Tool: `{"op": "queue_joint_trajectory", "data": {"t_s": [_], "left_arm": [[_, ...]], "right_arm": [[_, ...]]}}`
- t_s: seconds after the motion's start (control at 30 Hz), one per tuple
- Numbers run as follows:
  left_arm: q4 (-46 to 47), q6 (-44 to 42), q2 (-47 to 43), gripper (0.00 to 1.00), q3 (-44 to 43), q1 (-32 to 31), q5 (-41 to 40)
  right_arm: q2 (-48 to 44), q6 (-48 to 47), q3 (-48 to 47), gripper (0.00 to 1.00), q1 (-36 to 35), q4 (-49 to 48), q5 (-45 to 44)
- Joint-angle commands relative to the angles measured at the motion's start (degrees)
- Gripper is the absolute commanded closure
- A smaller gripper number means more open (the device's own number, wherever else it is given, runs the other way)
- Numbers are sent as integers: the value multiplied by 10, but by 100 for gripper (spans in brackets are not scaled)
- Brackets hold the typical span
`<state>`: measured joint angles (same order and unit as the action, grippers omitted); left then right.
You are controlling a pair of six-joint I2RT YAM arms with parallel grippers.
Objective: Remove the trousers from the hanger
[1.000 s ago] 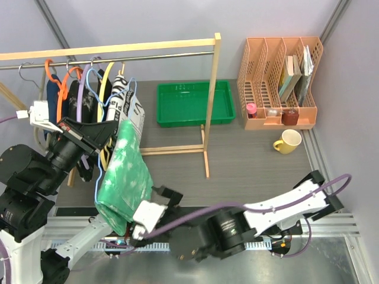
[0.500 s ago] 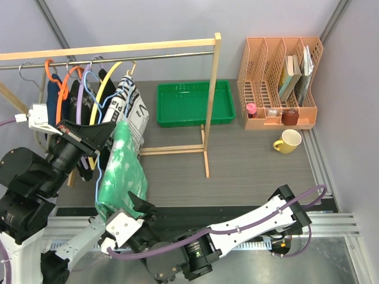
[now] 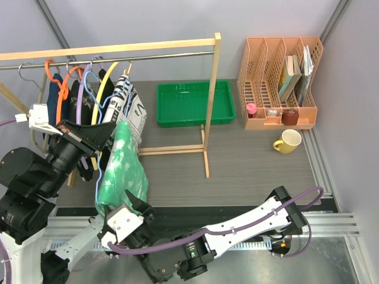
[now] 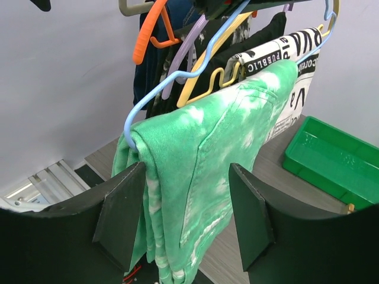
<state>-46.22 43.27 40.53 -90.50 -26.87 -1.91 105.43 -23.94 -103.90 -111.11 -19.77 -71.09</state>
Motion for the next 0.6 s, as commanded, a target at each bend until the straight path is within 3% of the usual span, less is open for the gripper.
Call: {"op": "queue_joint_trajectory", "data": {"t_s": [0.0,0.57], "left_arm": [[68,7,1,99,-10,0,5],[81,24,14,100,-6,0,36]], "right_arm": [[2,30,-3,37,8,-17,2],[-1,93,39,39,36,-3,-11]]}}
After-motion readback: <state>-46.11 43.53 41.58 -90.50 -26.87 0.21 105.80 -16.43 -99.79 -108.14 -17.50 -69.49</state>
